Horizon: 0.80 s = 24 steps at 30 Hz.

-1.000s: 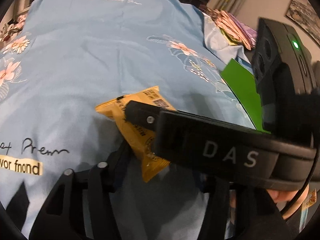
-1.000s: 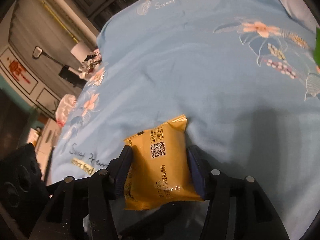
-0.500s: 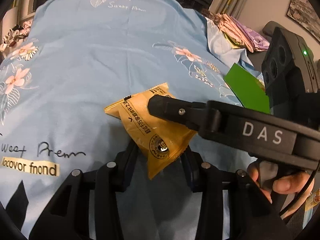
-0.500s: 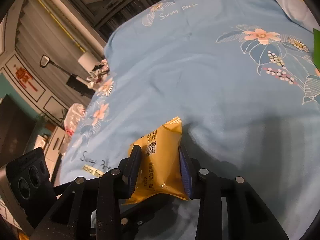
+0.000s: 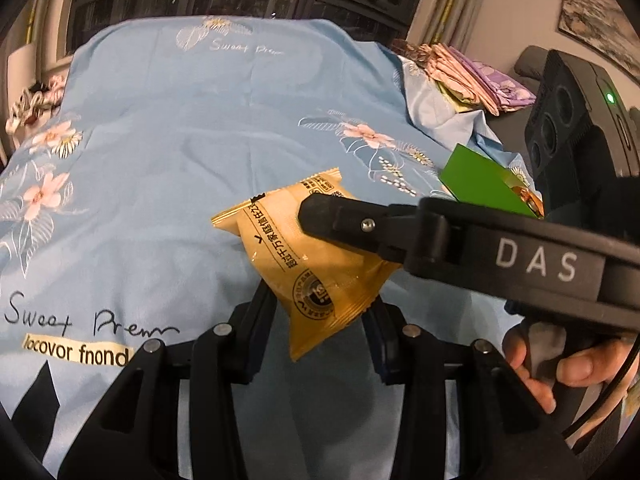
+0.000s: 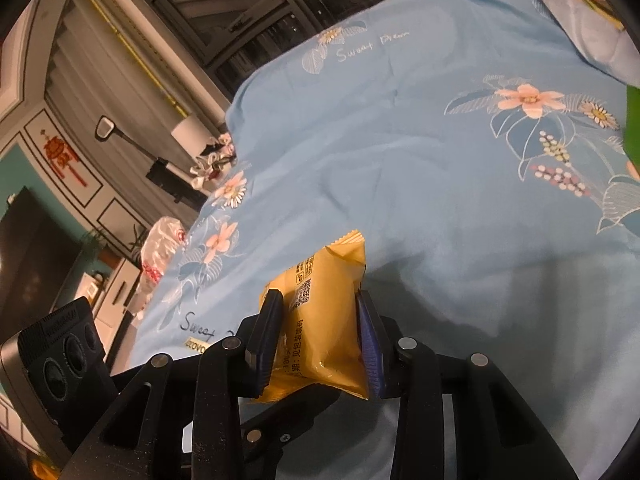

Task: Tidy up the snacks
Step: 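Carry the yellow pack over the green box with both grippers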

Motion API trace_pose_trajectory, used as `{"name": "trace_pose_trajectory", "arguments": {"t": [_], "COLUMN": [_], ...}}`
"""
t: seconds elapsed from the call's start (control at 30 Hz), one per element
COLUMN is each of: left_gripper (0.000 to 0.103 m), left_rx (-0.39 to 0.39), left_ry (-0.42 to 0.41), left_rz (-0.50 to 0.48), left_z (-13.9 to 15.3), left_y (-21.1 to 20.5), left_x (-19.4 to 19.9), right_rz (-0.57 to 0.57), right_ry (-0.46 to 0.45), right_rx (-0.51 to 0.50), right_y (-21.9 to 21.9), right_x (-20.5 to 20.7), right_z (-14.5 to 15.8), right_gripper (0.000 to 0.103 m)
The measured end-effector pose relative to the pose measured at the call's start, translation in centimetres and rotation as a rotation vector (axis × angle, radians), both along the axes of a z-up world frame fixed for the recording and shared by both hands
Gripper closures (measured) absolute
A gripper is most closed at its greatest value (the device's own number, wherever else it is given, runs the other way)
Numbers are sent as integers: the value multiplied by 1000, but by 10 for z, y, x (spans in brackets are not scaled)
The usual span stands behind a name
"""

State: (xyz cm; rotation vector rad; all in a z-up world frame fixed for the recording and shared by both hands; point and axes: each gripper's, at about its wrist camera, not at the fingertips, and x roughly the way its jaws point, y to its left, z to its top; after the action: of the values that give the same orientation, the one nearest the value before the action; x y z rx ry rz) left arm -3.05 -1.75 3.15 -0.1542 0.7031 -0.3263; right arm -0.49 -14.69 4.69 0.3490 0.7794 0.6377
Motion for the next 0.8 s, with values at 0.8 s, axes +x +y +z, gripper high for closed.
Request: {"name": "trace_pose_trajectory", "arguments": {"t": [0.8], "left_gripper": [61], "left_rx": [-61], "left_ry": [-115], "left_rz": [-128], "left_z": [33], "left_y": [-81], "left_x": [-5], "right_rz": [-184], "right_ry": [-102], "right_rx": [-2], "right_y": [-89], "right_x": [-27], "right_z": [36], "right_gripper": [64]}}
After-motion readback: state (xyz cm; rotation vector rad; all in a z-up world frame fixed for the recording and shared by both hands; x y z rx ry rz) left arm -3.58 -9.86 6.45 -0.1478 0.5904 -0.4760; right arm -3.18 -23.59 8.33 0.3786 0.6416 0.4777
